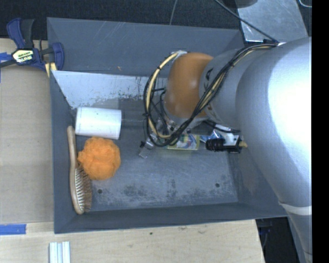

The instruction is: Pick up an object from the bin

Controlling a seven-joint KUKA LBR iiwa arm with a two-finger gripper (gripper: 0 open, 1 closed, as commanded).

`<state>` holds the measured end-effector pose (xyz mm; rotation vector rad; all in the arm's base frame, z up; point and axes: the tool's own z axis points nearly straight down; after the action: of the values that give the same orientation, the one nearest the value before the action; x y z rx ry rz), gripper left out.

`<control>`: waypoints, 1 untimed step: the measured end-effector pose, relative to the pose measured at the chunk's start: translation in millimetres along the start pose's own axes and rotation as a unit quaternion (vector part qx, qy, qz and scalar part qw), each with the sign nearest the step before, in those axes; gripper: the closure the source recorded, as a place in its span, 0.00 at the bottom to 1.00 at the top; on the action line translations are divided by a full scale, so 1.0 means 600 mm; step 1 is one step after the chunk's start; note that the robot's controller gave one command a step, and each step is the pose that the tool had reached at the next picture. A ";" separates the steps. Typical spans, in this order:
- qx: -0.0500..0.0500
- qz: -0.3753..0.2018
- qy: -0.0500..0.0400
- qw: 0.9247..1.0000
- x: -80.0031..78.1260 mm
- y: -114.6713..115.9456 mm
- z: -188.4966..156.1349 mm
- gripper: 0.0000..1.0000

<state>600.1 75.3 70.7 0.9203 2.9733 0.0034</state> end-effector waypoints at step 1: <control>-0.001 -0.277 -0.001 0.961 0.010 -0.020 -0.001 0.00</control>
Offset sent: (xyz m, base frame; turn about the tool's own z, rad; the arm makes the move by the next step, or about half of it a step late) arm -0.0129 -0.0060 -0.0007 -0.5603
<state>588.3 68.9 70.8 0.0622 3.1098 -0.0089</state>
